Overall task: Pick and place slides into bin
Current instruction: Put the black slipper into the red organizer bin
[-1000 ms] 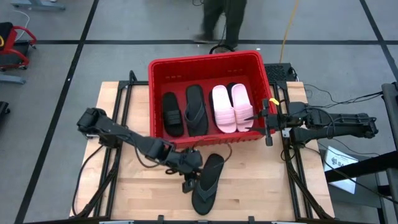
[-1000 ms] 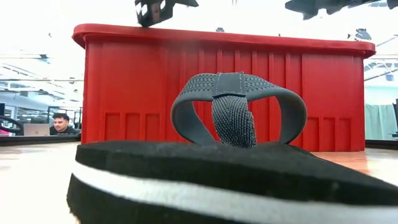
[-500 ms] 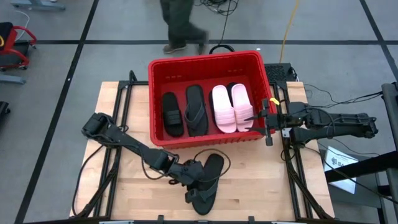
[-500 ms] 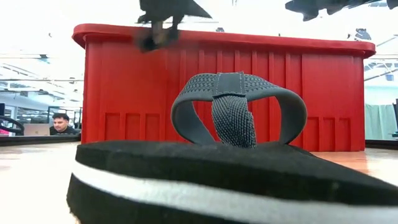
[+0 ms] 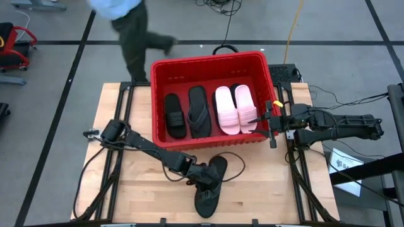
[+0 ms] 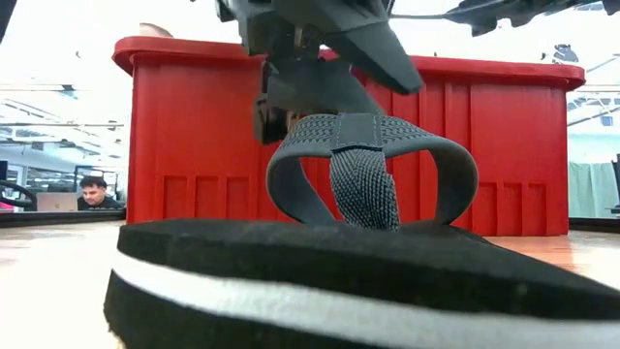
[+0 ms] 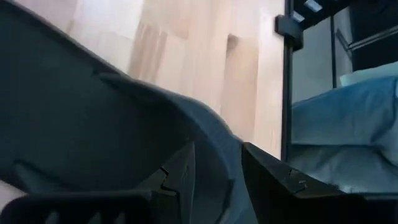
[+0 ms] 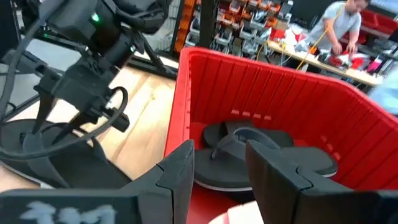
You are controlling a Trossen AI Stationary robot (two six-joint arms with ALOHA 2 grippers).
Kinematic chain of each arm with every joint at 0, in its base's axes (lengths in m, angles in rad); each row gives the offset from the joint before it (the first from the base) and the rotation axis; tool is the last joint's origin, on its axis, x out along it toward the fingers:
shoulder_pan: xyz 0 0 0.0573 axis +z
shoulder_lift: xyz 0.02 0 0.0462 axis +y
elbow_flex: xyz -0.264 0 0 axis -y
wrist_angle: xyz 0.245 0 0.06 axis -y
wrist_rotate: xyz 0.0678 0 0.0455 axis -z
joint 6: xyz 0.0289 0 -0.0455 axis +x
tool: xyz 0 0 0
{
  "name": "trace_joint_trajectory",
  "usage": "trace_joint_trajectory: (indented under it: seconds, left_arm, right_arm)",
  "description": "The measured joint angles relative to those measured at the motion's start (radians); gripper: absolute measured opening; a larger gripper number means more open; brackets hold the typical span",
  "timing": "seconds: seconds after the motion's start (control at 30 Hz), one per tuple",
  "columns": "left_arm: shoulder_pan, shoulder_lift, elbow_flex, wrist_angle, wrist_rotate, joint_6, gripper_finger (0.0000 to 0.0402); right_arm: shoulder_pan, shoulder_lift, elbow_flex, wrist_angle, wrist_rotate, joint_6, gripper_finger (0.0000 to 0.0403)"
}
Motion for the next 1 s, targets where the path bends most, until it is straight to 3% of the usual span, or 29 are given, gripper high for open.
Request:
trace_joint_trajectory:
  seconds: [0.9, 1.0]
  left_arm:
    - [-0.013, 0.055, -0.004, 0.026, 0.008, -0.084, 0.0124]
    - [-0.019, 0.055, -0.004, 0.03, -0.026, -0.084, 0.0124]
  right_arm:
    - [0.0, 0.001, 0.0, 0.007, 0.0, -0.033, 0.0134]
    - [0.0, 0.001, 0.0, 0.007, 0.0, -0.033, 0.0134]
